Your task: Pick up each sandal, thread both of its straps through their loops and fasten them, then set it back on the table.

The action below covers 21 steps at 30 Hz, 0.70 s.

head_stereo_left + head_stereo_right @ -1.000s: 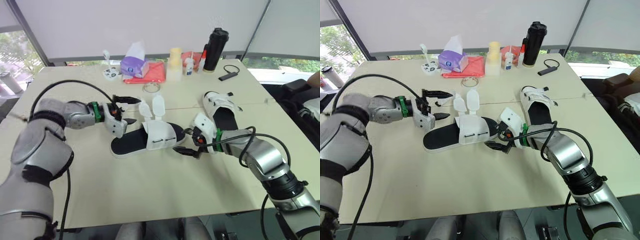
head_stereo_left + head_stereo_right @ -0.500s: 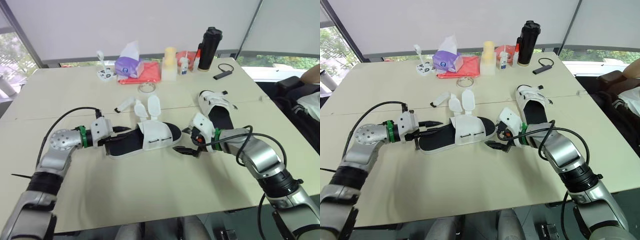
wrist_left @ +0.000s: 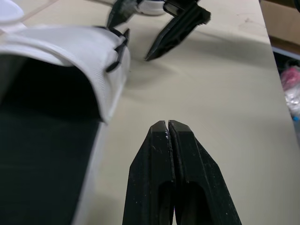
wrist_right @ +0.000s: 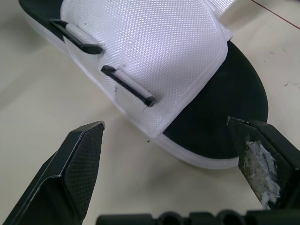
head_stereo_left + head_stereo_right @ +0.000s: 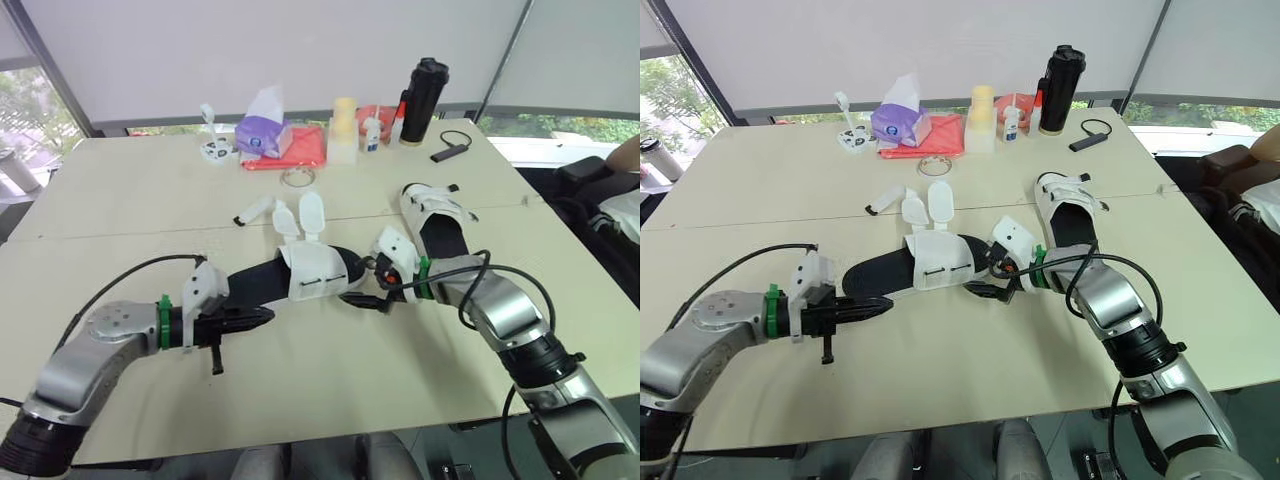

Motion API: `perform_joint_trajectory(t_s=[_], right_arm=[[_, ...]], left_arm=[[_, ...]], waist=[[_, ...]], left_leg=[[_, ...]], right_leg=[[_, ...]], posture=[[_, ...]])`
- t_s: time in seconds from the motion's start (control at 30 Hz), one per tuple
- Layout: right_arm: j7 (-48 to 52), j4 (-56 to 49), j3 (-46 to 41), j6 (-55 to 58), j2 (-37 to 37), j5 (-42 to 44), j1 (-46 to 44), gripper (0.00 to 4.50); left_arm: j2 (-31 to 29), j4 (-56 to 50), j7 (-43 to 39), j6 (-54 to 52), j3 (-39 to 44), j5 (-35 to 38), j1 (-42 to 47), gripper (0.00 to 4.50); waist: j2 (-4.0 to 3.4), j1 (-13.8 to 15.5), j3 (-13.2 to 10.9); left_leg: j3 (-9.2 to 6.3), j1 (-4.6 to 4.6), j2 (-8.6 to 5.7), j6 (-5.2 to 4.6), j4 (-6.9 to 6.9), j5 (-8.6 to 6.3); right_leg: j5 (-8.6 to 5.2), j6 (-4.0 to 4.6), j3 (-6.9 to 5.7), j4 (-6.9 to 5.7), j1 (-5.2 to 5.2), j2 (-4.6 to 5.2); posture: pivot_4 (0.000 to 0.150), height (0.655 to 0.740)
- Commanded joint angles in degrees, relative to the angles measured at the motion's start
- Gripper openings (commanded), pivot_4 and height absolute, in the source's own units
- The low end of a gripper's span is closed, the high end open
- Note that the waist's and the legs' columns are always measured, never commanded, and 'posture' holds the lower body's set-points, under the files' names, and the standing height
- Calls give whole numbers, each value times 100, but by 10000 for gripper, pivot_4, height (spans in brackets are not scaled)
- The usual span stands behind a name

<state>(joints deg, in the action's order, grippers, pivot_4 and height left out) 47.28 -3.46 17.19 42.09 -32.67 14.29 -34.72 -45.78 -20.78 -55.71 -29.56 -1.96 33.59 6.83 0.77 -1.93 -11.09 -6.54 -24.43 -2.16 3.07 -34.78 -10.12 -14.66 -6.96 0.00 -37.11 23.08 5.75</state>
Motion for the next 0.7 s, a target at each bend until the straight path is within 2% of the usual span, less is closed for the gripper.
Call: perform_joint_trajectory(t_s=[0.03, 0.7], right_arm=[[80, -33, -17, -75, 71, -46, -157, 45000], [290, -788, 102, 349, 102, -23, 87, 45000]], left_arm=[[-28, -174, 140, -285, -101, -110, -95, 347], [158, 1097, 486, 572, -201, -1664, 100, 347]], waist=[[0, 2, 0], [0, 99, 0]], left_leg=[[1, 0, 0, 0, 0, 0], [2, -2, 1, 2, 9, -1]], right_leg=[[0, 0, 0, 0, 0, 0], [-13, 23, 0, 7, 10, 2]], posture=[[1500, 7400], [1500, 7400]])
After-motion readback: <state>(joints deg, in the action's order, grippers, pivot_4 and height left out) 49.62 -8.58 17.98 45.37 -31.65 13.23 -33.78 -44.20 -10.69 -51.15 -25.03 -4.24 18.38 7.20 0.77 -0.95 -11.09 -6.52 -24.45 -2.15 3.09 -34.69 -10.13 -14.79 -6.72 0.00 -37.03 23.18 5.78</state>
